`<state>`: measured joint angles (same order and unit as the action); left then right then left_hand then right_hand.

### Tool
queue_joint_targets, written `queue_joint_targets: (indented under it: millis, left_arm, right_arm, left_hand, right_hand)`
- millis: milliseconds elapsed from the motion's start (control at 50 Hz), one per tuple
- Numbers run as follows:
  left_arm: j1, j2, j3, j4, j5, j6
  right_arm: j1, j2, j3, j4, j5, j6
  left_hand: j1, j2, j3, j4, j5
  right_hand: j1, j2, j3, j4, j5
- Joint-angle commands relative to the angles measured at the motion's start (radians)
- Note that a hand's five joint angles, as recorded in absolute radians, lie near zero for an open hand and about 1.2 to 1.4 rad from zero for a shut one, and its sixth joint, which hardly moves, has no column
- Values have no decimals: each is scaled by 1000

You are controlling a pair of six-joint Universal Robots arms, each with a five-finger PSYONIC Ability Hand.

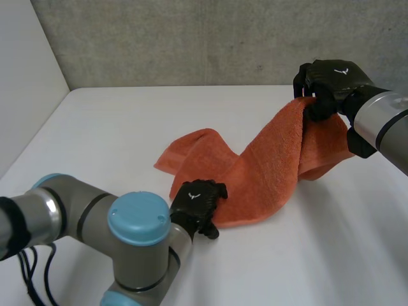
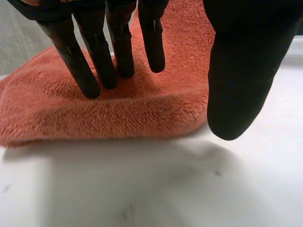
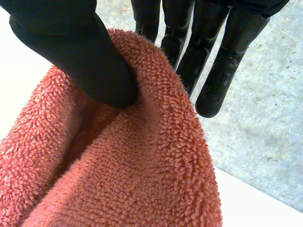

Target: Fold the laundry

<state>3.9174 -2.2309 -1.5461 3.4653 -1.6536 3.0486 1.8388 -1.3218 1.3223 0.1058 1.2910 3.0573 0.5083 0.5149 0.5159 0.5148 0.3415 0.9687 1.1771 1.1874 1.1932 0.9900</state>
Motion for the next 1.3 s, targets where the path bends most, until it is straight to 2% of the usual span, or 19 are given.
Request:
queue_joint_targets:
  millis: [20, 240, 320, 340, 360, 480, 580, 620, 640, 680, 720, 800, 900, 1020, 1120, 1220, 1240, 1260, 1300]
  left_arm:
    - [-3, -55, 73, 11, -3, 21]
    - [-1, -113, 118, 12, -35, 24]
    - [0, -115, 121, 12, -38, 24]
    - [2, -110, 121, 12, -41, 27]
    - [3, -105, 123, 12, -46, 30]
    - [14, -21, 113, 2, -124, 94]
    - [80, 152, 40, -3, -163, 162]
    - [124, 265, -18, -2, -157, 199]
    - [147, 333, -52, -2, -149, 223]
    - [157, 361, -66, -2, -144, 236]
    - [175, 463, -110, -3, -112, 284]
    - [195, 540, -158, -27, -66, 347]
    - [252, 541, -230, -83, -22, 392]
    - [264, 381, -233, -80, -14, 398]
    - [312, 179, -45, 10, -15, 421]
    - [341, 155, 176, 63, -14, 484]
    - [341, 155, 176, 63, -14, 484]
    - [352, 187, 354, 108, -11, 518]
    - [352, 221, 432, 156, -11, 521]
  right_arm:
    - [0, 3, 8, 0, -4, 0]
    - [0, 6, 14, -1, -6, -2]
    - [0, 13, 12, -1, -4, -2]
    - [0, 13, 12, -1, -4, -3]
    - [-1, 13, 11, -1, -6, -3]
    - [-9, 13, -12, -3, 1, -23]
    - [-52, 7, -40, 52, -6, -124]
    - [-56, 7, -43, 77, -7, -155]
    - [-62, 10, -52, 134, -7, -220]
    - [-64, 12, -55, 265, -4, -363]
    - [-62, 10, -55, 325, 10, -431]
    - [-56, 12, -32, 431, 13, -547]
    - [-58, 42, 20, 469, 5, -586]
    - [-43, 170, 23, 454, 5, -591]
    - [-20, 230, -99, 341, 13, -542]
    - [-9, 240, -358, 120, 85, -358]
    - [-9, 240, -359, 120, 85, -357]
    - [-9, 239, -392, 86, 96, -329]
    - [-7, 230, -465, -21, 116, -249]
  left_hand:
    - [166, 159, 158, 160, 158]
    - [298, 291, 290, 292, 290]
    - [600, 593, 592, 593, 592]
    - [856, 850, 849, 850, 849]
    - [888, 881, 880, 881, 880]
    - [888, 881, 880, 881, 880]
    - [888, 881, 880, 881, 880]
    - [888, 881, 880, 881, 880]
    - [888, 881, 880, 881, 880]
    - [888, 881, 880, 881, 880]
    - [888, 881, 880, 881, 880]
    - [888, 881, 880, 881, 880]
    - [888, 881, 880, 881, 880]
    - [888, 881, 880, 881, 880]
    - [888, 881, 880, 881, 880]
    - [888, 881, 880, 881, 880]
    - [888, 881, 880, 881, 880]
    - [888, 881, 880, 881, 880]
    - [888, 881, 880, 881, 880]
  right_hand:
    - [428, 219, 209, 203, 232]
    - [428, 219, 209, 203, 232]
    - [428, 219, 209, 203, 232]
    - [428, 219, 209, 203, 232]
    - [428, 219, 209, 203, 232]
    - [428, 219, 209, 203, 232]
    - [428, 219, 209, 203, 232]
    - [428, 219, 209, 203, 232]
    - [428, 219, 209, 203, 232]
    - [428, 219, 209, 203, 232]
    - [428, 219, 209, 203, 232]
    - [428, 219, 209, 203, 232]
    - [428, 219, 209, 203, 232]
    - [428, 219, 209, 203, 232]
    - [428, 219, 209, 203, 232]
    - [428, 219, 209, 203, 232]
    - [428, 219, 209, 203, 232]
    - [428, 219, 209, 203, 232]
    - [428, 219, 209, 203, 232]
